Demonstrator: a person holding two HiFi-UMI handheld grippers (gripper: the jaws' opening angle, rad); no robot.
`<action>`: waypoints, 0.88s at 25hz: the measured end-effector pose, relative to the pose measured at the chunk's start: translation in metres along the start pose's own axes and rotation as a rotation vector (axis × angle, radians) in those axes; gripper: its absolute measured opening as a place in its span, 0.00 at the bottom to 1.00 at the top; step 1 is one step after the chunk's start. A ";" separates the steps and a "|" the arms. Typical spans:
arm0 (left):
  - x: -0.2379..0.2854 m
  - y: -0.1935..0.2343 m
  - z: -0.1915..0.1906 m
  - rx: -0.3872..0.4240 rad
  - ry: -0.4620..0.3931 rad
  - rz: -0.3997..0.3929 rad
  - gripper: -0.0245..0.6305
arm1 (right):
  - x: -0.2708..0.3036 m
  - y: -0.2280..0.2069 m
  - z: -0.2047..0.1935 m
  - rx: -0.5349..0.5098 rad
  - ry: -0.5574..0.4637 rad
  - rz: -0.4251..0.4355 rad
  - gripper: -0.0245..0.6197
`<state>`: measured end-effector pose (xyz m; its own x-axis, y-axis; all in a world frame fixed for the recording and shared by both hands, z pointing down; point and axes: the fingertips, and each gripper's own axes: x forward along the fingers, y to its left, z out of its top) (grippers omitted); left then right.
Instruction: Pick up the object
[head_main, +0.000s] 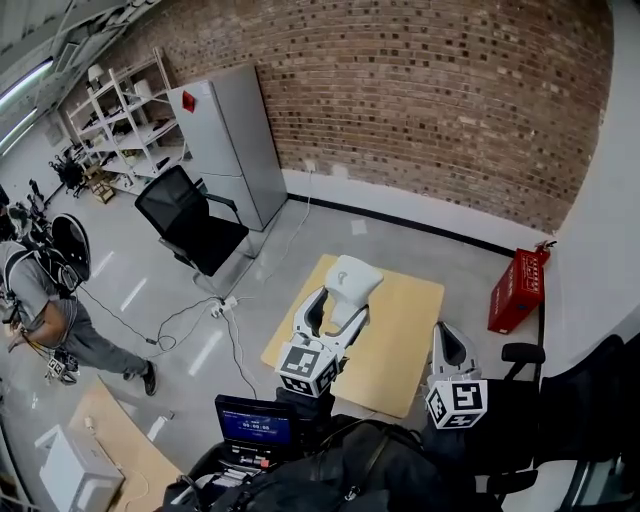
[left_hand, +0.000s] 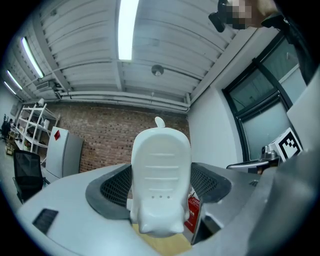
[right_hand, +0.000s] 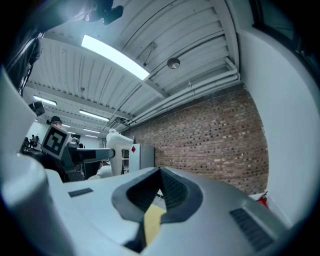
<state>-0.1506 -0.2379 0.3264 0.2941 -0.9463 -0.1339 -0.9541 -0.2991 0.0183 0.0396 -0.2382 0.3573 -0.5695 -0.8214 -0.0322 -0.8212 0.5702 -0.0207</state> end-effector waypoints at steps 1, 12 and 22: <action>-0.001 -0.001 0.000 0.000 0.003 -0.002 0.60 | -0.001 0.001 0.000 -0.002 -0.001 -0.002 0.05; -0.007 -0.004 0.001 -0.006 0.003 -0.010 0.60 | -0.006 0.005 0.000 0.017 -0.023 -0.010 0.05; -0.006 -0.008 -0.003 -0.028 0.019 -0.012 0.60 | -0.009 0.004 -0.004 0.012 -0.007 -0.016 0.05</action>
<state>-0.1447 -0.2302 0.3296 0.3064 -0.9449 -0.1152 -0.9487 -0.3130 0.0441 0.0415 -0.2292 0.3613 -0.5557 -0.8305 -0.0391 -0.8299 0.5569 -0.0333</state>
